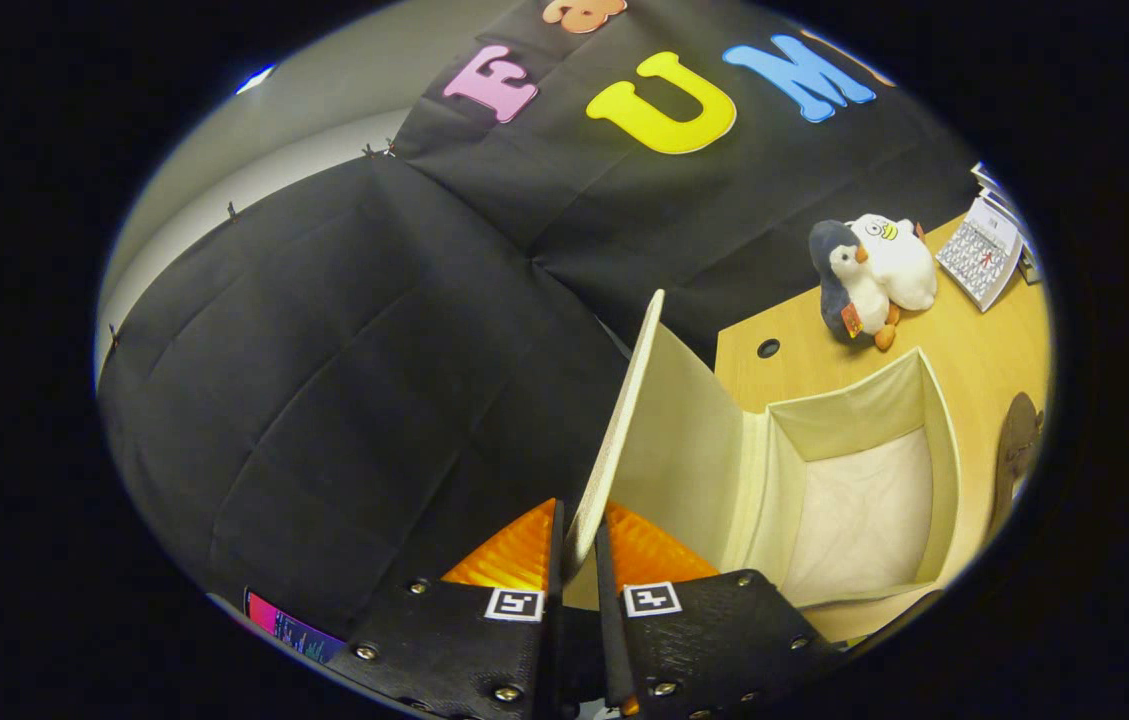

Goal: Open the storage box then place both shoes into the box .Put the left shoe in first, then the right shoe, with the right side of both shoes facing outward in a uniform manner.

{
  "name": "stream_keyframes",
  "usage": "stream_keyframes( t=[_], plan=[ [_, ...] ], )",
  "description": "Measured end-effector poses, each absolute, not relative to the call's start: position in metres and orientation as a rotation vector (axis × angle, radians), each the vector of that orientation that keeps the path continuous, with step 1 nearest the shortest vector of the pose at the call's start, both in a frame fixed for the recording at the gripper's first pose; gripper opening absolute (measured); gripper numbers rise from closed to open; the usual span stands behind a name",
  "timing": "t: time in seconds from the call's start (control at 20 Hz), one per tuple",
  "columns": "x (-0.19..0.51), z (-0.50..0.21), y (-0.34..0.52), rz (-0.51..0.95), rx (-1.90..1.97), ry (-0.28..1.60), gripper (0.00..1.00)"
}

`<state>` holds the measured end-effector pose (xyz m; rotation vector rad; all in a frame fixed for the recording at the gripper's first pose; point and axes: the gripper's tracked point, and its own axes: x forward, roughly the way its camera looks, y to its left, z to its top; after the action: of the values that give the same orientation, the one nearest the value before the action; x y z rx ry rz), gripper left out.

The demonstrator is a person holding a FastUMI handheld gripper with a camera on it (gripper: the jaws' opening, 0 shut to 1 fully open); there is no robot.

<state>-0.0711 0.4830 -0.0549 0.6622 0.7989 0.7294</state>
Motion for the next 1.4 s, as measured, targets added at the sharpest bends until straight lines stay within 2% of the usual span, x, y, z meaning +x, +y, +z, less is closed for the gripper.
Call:
stream_keyframes(
  t=[0.15,0.2,0.25,0.55,1.0,1.4],
  plan=[
    [-0.069,-0.046,0.487,0.744,0.618,0.755,0.67],
    [-0.067,-0.043,0.485,0.744,0.606,0.737,0.78],
    [-0.065,-0.040,0.484,0.746,0.600,0.725,0.95],
    [-0.049,-0.032,0.435,0.697,0.536,0.634,0.96],
    [-0.011,-0.046,0.299,0.498,0.411,0.538,0.96],
    [-0.002,-0.090,0.201,0.373,0.365,0.572,0.96]
  ],
)
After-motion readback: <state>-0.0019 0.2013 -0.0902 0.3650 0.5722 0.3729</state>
